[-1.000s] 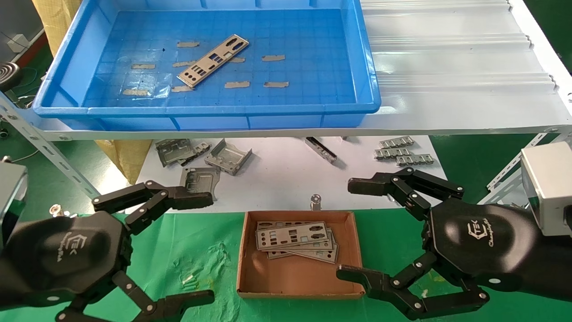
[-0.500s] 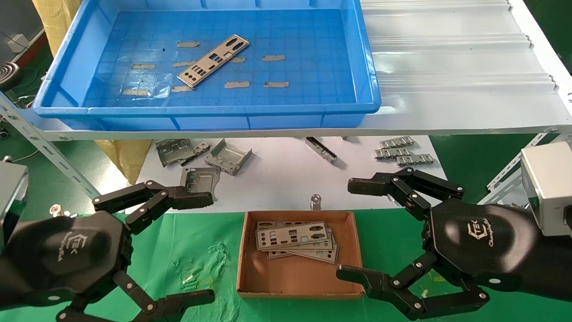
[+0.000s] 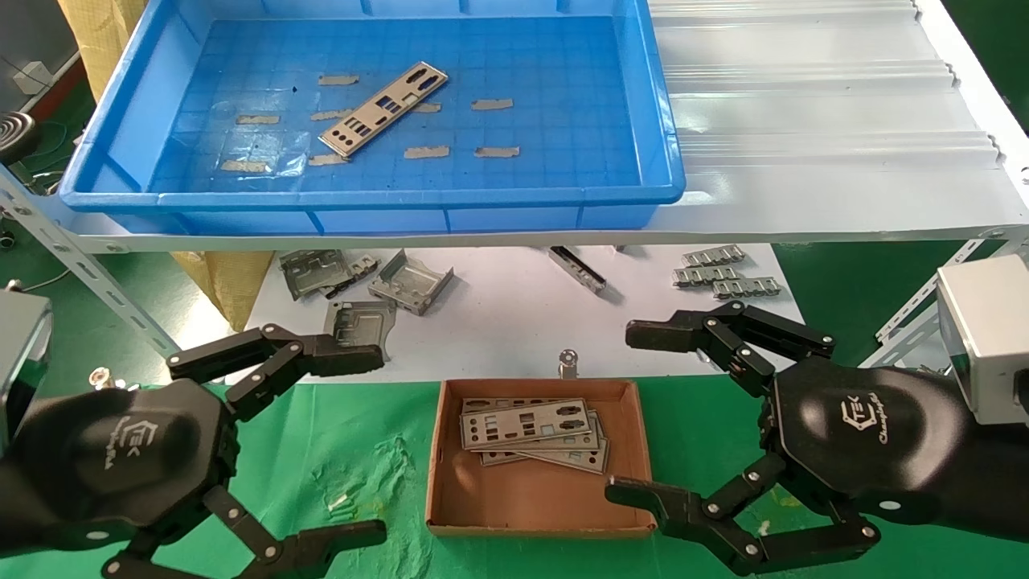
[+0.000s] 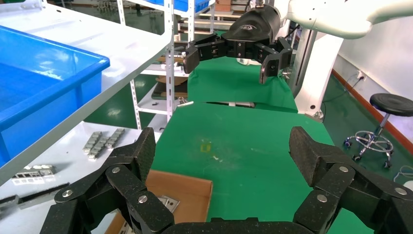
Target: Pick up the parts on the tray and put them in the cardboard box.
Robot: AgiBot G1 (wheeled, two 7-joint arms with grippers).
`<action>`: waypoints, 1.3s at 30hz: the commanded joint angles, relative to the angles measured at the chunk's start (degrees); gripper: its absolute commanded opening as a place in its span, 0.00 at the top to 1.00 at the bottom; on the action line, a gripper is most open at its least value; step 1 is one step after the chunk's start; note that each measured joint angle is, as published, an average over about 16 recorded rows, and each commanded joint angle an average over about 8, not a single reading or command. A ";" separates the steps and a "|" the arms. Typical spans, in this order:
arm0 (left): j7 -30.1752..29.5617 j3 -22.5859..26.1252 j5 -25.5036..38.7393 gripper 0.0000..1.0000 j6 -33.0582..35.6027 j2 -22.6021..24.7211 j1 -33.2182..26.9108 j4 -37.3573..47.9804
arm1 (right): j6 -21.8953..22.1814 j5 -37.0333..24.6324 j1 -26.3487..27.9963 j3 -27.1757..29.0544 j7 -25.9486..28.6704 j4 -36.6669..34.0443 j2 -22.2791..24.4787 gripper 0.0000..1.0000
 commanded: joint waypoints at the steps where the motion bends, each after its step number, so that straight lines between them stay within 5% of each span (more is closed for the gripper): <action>1: 0.00 0.00 0.00 0.00 0.00 0.01 -0.01 0.01 | 0.00 0.00 0.00 0.00 0.00 0.00 0.00 0.00; 39: 0.00 0.00 0.00 0.00 0.00 0.01 -0.01 0.02 | 0.00 0.00 0.00 0.00 0.00 0.00 0.00 0.00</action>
